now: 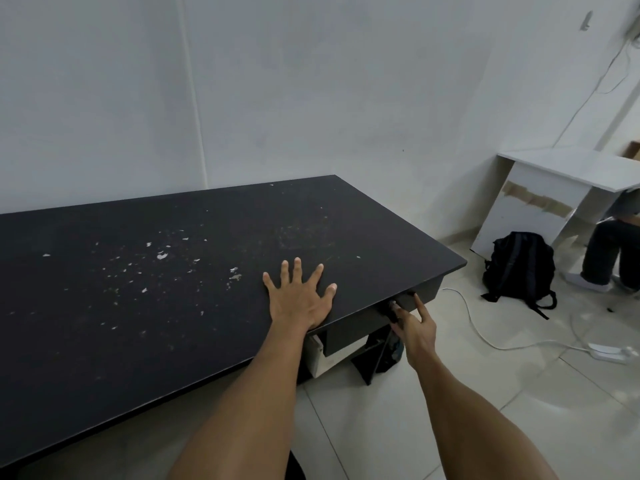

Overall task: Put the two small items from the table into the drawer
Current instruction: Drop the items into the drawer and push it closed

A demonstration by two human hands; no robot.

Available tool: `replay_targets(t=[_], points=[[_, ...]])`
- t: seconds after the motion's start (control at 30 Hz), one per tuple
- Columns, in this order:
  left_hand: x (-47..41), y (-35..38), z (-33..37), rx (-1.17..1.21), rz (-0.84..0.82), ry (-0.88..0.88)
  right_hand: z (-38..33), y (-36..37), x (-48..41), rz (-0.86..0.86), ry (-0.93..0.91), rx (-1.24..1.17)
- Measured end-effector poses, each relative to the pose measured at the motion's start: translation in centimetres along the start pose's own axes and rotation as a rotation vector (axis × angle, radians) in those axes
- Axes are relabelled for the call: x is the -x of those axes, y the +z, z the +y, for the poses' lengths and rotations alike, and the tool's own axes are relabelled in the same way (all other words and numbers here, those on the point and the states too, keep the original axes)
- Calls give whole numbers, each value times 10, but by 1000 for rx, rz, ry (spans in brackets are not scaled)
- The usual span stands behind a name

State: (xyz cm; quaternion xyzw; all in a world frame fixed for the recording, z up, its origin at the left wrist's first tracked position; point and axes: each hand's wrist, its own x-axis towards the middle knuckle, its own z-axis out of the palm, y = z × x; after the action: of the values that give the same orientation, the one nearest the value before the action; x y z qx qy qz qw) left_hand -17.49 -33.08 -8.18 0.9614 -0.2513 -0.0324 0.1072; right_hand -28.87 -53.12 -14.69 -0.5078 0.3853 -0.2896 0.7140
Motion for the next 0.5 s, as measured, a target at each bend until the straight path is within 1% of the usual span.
replay_targets(t=[0.23, 0.5], points=[[-5, 4, -2, 6, 20, 2, 20, 30, -13, -6, 17, -128], [-8, 7, -2, 10, 38, 1, 28, 48, -32, 11, -21, 84]])
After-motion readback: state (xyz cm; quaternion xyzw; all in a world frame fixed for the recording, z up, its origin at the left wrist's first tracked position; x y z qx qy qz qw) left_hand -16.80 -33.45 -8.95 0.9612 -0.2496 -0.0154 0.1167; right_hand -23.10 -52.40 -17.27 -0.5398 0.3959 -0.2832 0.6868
